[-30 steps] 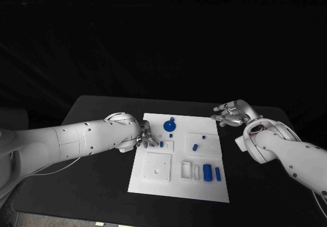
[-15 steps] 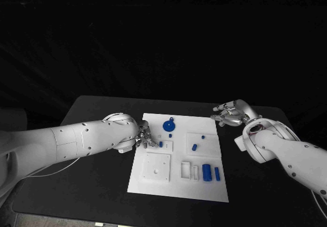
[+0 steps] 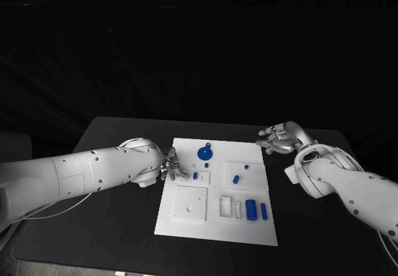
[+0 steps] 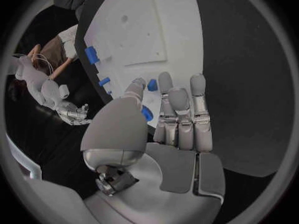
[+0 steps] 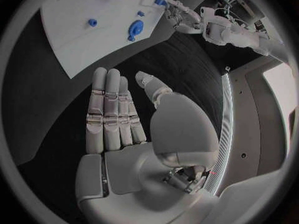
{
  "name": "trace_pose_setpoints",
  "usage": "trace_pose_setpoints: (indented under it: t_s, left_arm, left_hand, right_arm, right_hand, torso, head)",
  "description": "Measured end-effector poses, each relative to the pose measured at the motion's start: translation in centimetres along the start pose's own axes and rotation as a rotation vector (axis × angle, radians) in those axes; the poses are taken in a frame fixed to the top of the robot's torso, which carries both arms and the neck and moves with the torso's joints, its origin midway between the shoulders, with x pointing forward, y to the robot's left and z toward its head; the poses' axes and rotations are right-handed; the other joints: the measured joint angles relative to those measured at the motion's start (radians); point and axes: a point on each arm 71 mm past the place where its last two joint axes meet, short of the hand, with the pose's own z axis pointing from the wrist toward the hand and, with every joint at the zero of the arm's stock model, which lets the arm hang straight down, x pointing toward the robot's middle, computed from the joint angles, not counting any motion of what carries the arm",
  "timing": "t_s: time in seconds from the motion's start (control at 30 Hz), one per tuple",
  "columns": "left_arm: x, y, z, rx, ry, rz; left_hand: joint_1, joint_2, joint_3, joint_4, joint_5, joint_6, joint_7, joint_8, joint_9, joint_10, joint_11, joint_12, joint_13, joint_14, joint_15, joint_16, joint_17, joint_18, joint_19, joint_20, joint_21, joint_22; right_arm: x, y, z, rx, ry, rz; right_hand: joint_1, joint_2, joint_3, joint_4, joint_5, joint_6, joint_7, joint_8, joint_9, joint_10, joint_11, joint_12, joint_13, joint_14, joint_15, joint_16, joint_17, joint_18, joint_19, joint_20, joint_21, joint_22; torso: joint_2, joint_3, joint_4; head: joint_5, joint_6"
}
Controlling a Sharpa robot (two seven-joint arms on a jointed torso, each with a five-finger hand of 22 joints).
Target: Assemble the parts on the task board
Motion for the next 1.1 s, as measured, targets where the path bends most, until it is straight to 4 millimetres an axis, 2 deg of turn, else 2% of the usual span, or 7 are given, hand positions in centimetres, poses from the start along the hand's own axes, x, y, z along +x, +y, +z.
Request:
trace_pose_setpoints:
  t_s: [0.1, 0.4, 0.5, 0.6, 0.77, 0.83, 1.1]
  left_arm:
    - [-0.4, 0.3, -0.2, 0.003, -0.012, -0.023]
    - [-3.2, -0.9, -1.1, 0.133, -0.079, -0.176]
    - [-3.6, -1.2, -1.3, 0.181, -0.089, -0.227]
    - [-3.8, -1.6, -1.4, 0.231, -0.101, -0.266]
    - [-4.0, -2.6, -1.4, 0.323, -0.119, -0.281]
    - [-3.9, -3.2, -1.3, 0.364, -0.124, -0.257]
    - [-2.9, -5.0, -0.2, 0.484, -0.142, -0.12]
  left_hand:
    - [0.01, -0.009, -0.005, -0.007, 0.005, -0.034, 0.006, -0.016, -0.278, -0.045, 0.012, -0.032, -0.017, -0.048, 0.015, -0.024, -0.013, 0.0, -0.031, 0.02, -0.031, 0.0]
    - [0.028, -0.014, 0.011, -0.019, -0.008, -0.066, 0.044, -0.037, -0.449, -0.172, 0.07, -0.196, -0.073, -0.137, 0.071, -0.073, -0.104, 0.009, -0.083, 0.068, -0.139, -0.05]
    - [0.034, -0.032, 0.021, -0.004, -0.085, -0.078, 0.057, -0.047, -0.475, -0.224, 0.09, -0.244, -0.074, -0.162, 0.086, -0.093, -0.142, 0.016, -0.09, 0.088, -0.175, -0.069]
    - [0.071, -0.02, 0.03, -0.013, -0.108, -0.074, 0.061, -0.048, -0.477, -0.246, 0.103, -0.268, -0.075, -0.173, 0.097, -0.111, -0.177, 0.016, -0.094, 0.095, -0.206, -0.086]
    - [0.277, 0.056, 0.115, -0.149, -0.015, 0.004, 0.056, -0.054, -0.478, -0.24, 0.097, -0.288, -0.077, -0.189, 0.083, -0.139, -0.21, 0.032, -0.085, 0.092, -0.213, -0.076]
    - [0.292, 0.059, 0.161, -0.198, -0.061, 0.058, 0.046, -0.106, -0.48, -0.236, 0.093, -0.318, -0.078, -0.195, 0.085, -0.149, -0.218, 0.031, -0.12, 0.085, -0.181, -0.011]
    - [0.291, 0.059, 0.187, -0.251, -0.21, 0.103, 0.033, -0.198, -0.476, -0.278, 0.12, -0.366, -0.078, -0.226, 0.096, -0.266, -0.277, 0.031, -0.173, 0.109, -0.202, 0.0]
  right_arm:
    - [0.0, 0.0, 0.0, 0.001, 0.0, 0.0]
    - [-0.1, -0.3, 0.0, 0.008, -0.002, 0.006]
    - [-0.1, -0.3, 0.0, 0.01, -0.002, 0.009]
    - [-0.1, -0.4, 0.0, 0.011, -0.003, 0.012]
    - [-0.1, -0.3, -0.1, 0.007, -0.003, 0.021]
    - [-0.1, -0.3, -0.1, 0.002, -0.003, 0.027]
    - [-0.2, -0.4, 0.0, -0.033, 0.008, 0.072]
  right_hand:
    - [0.0, 0.0, -0.003, 0.003, 0.0, 0.0, 0.0, 0.0, 0.0, -0.001, -0.001, 0.0, -0.002, 0.0, 0.0, -0.004, -0.001, 0.0, 0.0, 0.0, 0.0, -0.003]
    - [0.0, 0.0, -0.005, 0.005, 0.0, -0.004, 0.004, 0.0, 0.0, -0.007, 0.0, -0.004, -0.006, -0.007, 0.007, -0.009, -0.008, 0.0, -0.007, 0.007, 0.0, -0.017]
    - [0.0, 0.0, -0.005, 0.006, 0.0, -0.004, 0.004, 0.0, 0.0, -0.014, 0.007, -0.009, -0.01, -0.012, 0.012, -0.016, -0.013, 0.0, -0.016, 0.009, 0.0, -0.024]
    - [0.0, 0.0, -0.005, 0.006, 0.004, -0.008, 0.008, 0.0, 0.0, -0.029, 0.011, -0.038, -0.032, -0.043, 0.023, -0.043, -0.032, 0.0, -0.048, 0.018, 0.0, -0.041]
    - [-0.012, 0.007, 0.053, 0.017, 0.009, -0.001, 0.014, 0.0, 0.0, -0.027, 0.042, -0.217, -0.16, -0.097, 0.065, -0.16, -0.127, 0.0, -0.165, 0.057, 0.0, -0.131]
    - [-0.025, -0.006, 0.106, 0.012, 0.009, -0.005, 0.021, -0.003, 0.0, -0.017, 0.061, -0.331, -0.176, -0.102, 0.082, -0.242, -0.208, 0.0, -0.209, 0.084, 0.0, -0.221]
    - [-0.031, -0.012, 0.182, -0.016, 0.009, 0.001, 0.028, -0.003, 0.0, -0.072, 0.093, -0.417, -0.184, -0.164, 0.134, -0.34, -0.377, 0.001, -0.281, 0.145, 0.0, -0.472]
  torso:
    - [0.0, -0.0001, 0.0001]
    - [0.001, 0.0012, 0.0006]
    - [0.001, 0.0019, -0.0001]
    - [0.001, 0.0019, -0.0004]
    - [0.001, 0.0025, -0.0006]
    - [0.001, 0.0025, -0.0007]
    - [0.002, 0.0016, -0.0011]
  head:
    - [-0.001, 0.002]
    - [-0.002, 0.005]
    - [-0.001, 0.006]
    - [-0.001, 0.007]
    - [-0.001, 0.01]
    - [-0.002, 0.011]
    - [-0.006, 0.017]
